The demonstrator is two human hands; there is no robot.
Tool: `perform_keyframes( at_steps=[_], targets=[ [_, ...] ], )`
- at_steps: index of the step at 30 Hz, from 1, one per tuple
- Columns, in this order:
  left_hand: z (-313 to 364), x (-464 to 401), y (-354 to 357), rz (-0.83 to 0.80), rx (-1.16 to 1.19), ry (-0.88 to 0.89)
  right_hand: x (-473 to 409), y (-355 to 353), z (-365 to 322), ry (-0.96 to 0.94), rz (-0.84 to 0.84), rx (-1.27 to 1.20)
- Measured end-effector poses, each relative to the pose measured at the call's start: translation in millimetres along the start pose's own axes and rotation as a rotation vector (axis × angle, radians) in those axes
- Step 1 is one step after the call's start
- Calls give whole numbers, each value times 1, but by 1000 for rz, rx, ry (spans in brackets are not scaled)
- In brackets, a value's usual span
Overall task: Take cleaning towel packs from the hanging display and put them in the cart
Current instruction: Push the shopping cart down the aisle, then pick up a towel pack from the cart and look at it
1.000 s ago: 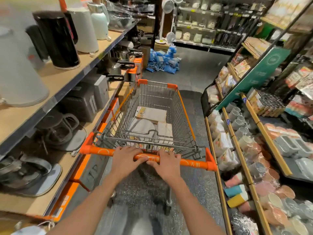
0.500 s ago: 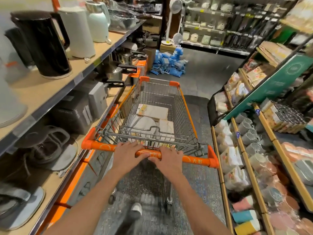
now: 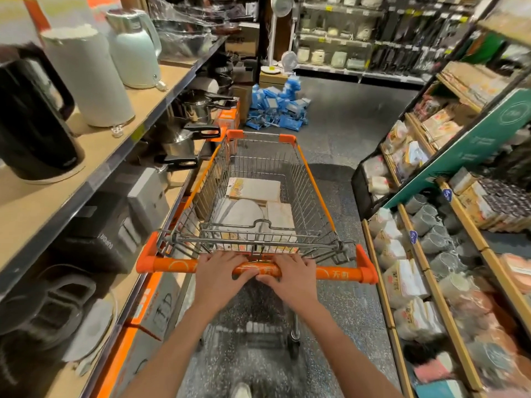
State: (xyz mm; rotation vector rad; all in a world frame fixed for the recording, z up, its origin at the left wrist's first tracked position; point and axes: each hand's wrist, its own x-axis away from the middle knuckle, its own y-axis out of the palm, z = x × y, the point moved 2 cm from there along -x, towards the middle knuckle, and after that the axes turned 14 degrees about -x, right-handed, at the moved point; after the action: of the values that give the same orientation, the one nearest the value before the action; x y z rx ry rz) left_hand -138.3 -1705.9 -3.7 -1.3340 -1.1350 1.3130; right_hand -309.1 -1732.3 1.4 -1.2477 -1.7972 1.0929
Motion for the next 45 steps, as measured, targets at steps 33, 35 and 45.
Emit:
perform_keyframes(
  at_steps=[33, 35, 45],
  targets=[
    [81, -227, 29, -72, 96, -609, -214, -86, 114, -163, -392, -489],
    [91, -242, 28, -86, 133, -637, -222, -88, 117, -131, -449, -550],
    [100, -282, 39, -147, 308, -571, -248, -85, 129, -111, -686, -847]
  ],
)
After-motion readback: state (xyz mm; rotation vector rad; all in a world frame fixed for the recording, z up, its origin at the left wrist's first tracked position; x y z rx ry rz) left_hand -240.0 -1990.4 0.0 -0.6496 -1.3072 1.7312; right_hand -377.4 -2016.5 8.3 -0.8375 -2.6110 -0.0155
